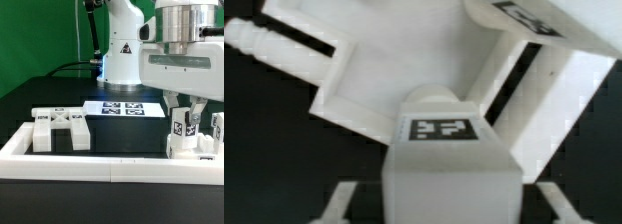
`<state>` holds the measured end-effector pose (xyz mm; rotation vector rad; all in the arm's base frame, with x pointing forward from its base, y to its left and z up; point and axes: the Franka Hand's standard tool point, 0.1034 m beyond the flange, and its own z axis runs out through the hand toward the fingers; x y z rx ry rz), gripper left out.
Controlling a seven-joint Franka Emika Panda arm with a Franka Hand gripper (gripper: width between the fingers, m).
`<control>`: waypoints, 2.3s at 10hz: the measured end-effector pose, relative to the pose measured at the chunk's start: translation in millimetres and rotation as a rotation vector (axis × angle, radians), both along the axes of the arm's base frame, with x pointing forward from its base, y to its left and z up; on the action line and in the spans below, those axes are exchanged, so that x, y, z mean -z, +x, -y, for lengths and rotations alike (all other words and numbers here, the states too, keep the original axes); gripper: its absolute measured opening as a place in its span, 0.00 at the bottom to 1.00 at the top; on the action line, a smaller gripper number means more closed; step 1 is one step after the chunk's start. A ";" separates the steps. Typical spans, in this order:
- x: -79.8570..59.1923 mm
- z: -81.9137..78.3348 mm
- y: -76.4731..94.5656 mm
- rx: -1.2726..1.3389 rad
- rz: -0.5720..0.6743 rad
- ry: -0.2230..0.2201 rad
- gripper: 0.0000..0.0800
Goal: Assemble chair
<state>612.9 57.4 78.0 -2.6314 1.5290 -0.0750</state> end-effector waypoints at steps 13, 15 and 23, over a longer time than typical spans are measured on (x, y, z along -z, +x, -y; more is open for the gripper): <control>0.4 0.2 -0.8 -0.987 0.048 -0.098 0.81; 1.1 -1.2 -1.7 -1.088 0.045 -0.115 0.81; 1.2 0.8 -1.6 -1.149 0.043 -0.126 0.36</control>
Offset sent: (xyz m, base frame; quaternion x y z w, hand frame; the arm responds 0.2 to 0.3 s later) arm -0.0007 0.0016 0.0013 -0.0193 0.0135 -0.3005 0.9535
